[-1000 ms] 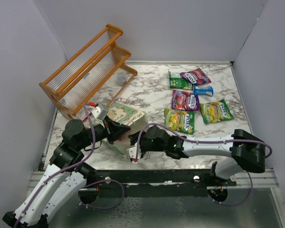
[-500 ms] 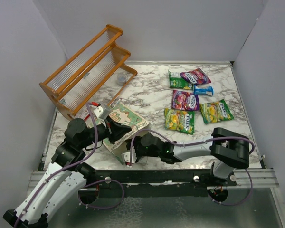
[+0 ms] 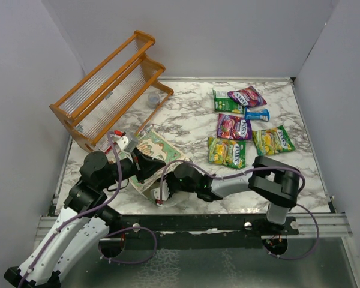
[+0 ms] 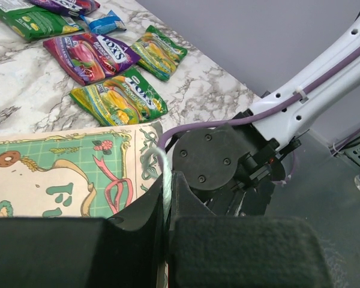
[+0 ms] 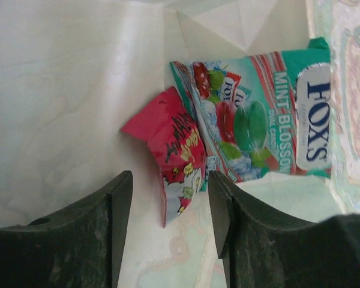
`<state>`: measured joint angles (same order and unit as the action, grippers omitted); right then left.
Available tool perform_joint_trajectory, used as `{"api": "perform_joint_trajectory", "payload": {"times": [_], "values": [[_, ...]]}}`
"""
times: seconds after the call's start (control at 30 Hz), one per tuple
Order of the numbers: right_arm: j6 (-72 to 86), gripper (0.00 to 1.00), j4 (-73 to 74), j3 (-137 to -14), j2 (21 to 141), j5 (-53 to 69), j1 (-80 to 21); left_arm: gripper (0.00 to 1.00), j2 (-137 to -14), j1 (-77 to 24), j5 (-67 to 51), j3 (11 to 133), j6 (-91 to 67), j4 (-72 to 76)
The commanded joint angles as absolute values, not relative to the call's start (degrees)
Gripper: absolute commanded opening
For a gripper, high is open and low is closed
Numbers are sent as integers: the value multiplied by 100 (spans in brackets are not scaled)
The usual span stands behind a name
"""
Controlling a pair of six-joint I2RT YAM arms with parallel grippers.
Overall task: Take the snacks out of the paper bag
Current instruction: Take out the snack from the paper bag.
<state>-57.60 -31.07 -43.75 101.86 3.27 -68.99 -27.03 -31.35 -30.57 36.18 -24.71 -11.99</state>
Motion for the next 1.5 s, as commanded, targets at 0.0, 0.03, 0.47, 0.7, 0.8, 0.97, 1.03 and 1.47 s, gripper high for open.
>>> {"api": "perform_joint_trajectory", "payload": {"times": [0.0, 0.03, 0.47, 0.7, 0.8, 0.97, 1.03, 1.47], "values": [[-6046, 56, -3347, -4798, 10603, 395, -6865, 0, -2591, -3139, -2983, 3578, -2396, -1138], [-6047, 57, -3410, -4876, 10686, 395, -6864, 0, -2578, -3141, -2968, 3573, -2396, -1134], [-6088, 49, -4339, -5646, 11842, 206, -6654, 0, -2483, -3143, -2847, 3568, -2398, -1160], [-6007, 14, -4882, -5425, 11709, 223, -6635, 0, -2464, -3139, -2767, 3573, -2388, -1191], [-5967, 8, -4984, -5286, 11516, 197, -6623, 0, -2445, -3141, -2714, 3577, -2380, -1208], [-5869, 2, -4978, -4963, 11046, 299, -6627, 0, -2383, -3145, -2600, 3586, -2374, -1250], [-5831, 1, -4931, -4839, 10869, 371, -6622, 0, -2381, -3138, -2573, 3586, -2368, -1259], [-5154, 1, -4427, -3960, 9067, 532, -6633, 0, -2505, -3139, -2360, 3612, -2358, -1325]]}}
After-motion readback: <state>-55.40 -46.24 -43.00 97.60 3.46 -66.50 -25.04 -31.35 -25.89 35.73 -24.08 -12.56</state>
